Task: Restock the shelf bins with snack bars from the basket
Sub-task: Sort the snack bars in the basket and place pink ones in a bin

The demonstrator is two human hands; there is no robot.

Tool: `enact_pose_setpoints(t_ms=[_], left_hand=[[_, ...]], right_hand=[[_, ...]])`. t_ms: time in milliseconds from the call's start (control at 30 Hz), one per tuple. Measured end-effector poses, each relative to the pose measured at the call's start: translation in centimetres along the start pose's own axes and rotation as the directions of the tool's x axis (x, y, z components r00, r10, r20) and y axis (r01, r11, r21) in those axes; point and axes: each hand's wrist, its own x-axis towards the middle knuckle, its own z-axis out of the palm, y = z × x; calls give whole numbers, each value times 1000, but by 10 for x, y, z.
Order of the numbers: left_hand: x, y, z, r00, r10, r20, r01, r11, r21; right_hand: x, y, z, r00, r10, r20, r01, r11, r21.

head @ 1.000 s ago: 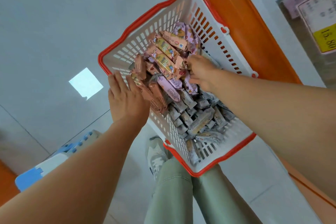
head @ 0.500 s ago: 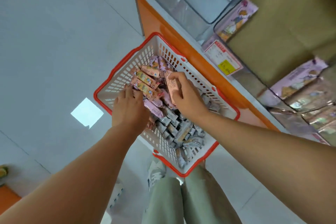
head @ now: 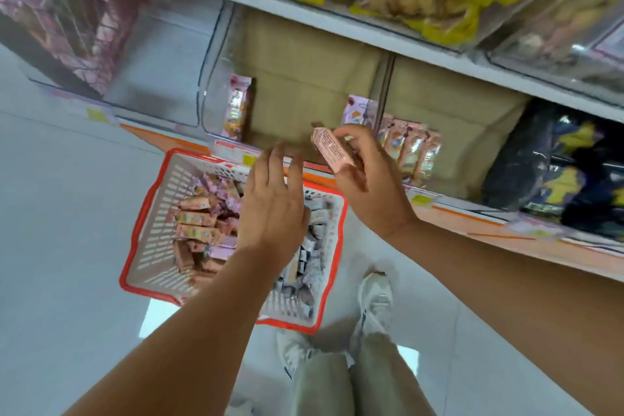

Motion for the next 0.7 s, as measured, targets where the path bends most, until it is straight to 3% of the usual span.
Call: enact_pose_setpoints(t_ms=[167, 267, 333, 500, 700], left_hand=[[13, 55, 6, 987, 160, 29, -161, 987, 19], [12, 76, 21, 980, 159, 122, -165, 986, 39], [10, 85, 29, 978, 127, 164, -141, 987, 79], [10, 93, 33, 981, 55, 184, -83, 986, 147], [9, 100, 34, 983, -1, 185, -28, 988, 154]], right_hand=[[-10, 49, -70, 960, 130, -248, -153, 985, -79], [-11, 72, -96, 927, 191, -322, -220, 974, -56], [-10, 85, -107, 909, 181, -376, -249, 958, -142], [7, 117, -116, 862, 371, -346, -479, 819, -315], [13, 139, -101, 880, 410, -238, -474, 790, -390]])
